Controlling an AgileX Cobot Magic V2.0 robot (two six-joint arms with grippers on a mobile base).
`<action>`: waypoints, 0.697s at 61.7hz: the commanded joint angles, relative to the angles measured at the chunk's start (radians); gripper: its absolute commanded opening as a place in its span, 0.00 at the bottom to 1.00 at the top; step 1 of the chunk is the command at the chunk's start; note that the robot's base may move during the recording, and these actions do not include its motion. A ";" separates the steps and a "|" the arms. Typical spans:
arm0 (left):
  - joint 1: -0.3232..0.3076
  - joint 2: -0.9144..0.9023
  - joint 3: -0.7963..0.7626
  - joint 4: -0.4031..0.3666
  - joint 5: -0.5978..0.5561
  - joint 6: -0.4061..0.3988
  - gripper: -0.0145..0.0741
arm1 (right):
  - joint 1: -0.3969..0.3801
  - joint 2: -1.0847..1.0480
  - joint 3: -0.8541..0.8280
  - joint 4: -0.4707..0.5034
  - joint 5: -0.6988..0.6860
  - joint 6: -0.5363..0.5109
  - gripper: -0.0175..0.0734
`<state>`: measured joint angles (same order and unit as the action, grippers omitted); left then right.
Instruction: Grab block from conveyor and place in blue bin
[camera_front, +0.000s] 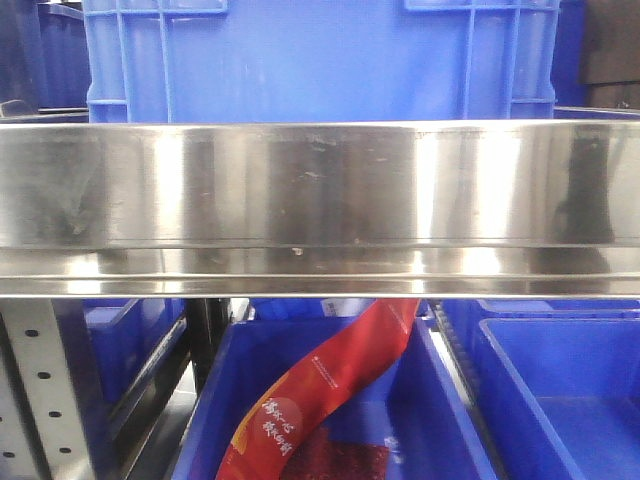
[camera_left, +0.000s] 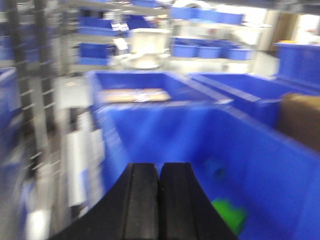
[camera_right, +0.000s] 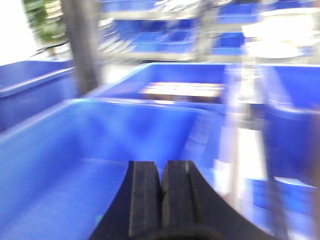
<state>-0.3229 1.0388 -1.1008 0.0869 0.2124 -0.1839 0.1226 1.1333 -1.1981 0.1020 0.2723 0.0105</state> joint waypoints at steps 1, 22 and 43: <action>0.033 -0.096 0.119 -0.005 -0.025 0.000 0.04 | -0.026 -0.081 0.107 -0.006 -0.045 -0.003 0.01; 0.070 -0.510 0.595 -0.034 -0.089 0.000 0.04 | -0.028 -0.429 0.652 -0.006 -0.287 -0.003 0.01; 0.070 -0.764 0.699 -0.034 -0.091 0.000 0.04 | -0.028 -0.683 0.746 -0.006 -0.227 -0.003 0.01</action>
<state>-0.2576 0.3155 -0.4041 0.0571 0.1517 -0.1839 0.1006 0.4912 -0.4557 0.1020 0.0595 0.0105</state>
